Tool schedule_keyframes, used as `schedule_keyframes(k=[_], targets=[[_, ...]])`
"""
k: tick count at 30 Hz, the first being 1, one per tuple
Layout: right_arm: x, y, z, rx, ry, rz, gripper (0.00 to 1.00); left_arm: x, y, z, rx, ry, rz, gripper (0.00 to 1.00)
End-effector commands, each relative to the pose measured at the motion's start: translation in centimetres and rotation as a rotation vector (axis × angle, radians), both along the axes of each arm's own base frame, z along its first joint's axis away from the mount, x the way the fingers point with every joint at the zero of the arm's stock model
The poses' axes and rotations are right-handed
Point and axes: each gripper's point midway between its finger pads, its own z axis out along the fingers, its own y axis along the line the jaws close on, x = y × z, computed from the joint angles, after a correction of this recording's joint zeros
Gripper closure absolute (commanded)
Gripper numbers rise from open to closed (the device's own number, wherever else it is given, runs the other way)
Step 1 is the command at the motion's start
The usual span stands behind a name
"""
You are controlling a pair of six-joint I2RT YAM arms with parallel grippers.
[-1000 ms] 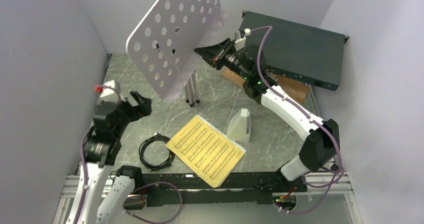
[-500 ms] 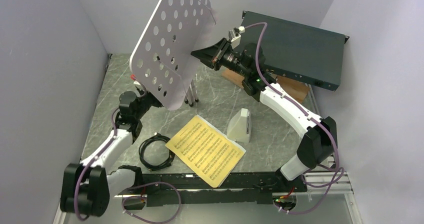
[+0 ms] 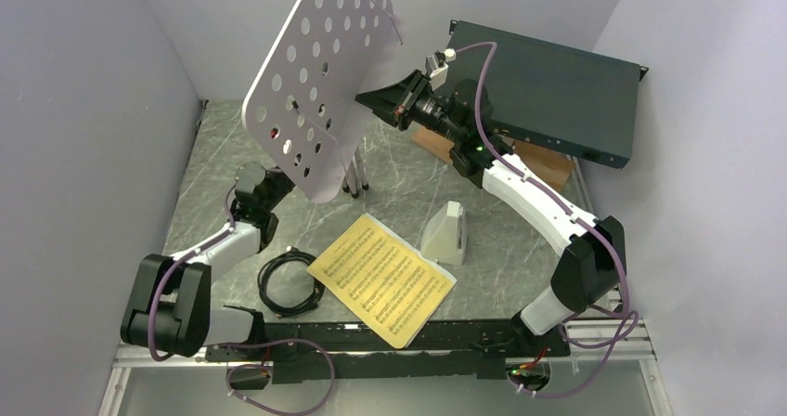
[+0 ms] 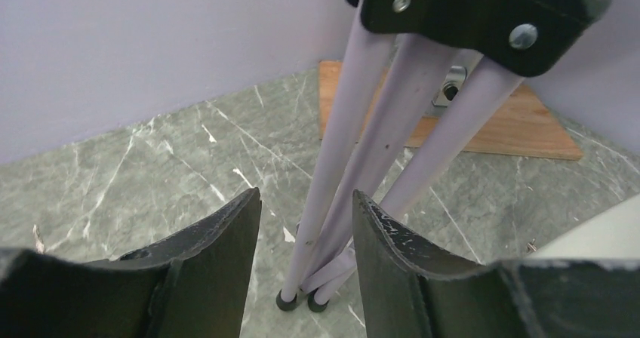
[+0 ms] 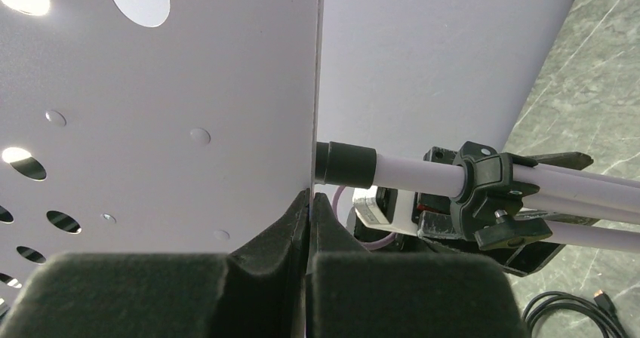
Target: Set up the instrument practice props
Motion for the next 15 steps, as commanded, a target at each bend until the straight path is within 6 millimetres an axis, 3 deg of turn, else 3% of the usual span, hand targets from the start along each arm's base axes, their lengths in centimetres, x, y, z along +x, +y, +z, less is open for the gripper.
schedule_keyframes(k=[1, 12, 14, 15], targets=[[0.1, -1.2, 4.0, 0.083, -0.11, -0.045, 1.0, 1.1, -0.9, 2.9, 0.052, -0.138, 0.008, 0.48], [0.0, -1.3, 4.2, 0.086, -0.101, -0.051, 1.0, 5.0, -1.7, 0.8, 0.157, -0.137, 0.14, 0.64], [0.0, -1.3, 4.0, 0.087, -0.099, -0.049, 1.0, 5.3, -2.2, 0.9, 0.158, -0.15, 0.132, 0.61], [0.0, -1.3, 4.1, 0.087, -0.1, -0.049, 1.0, 5.3, -2.5, 0.9, 0.149, -0.156, 0.12, 0.53]])
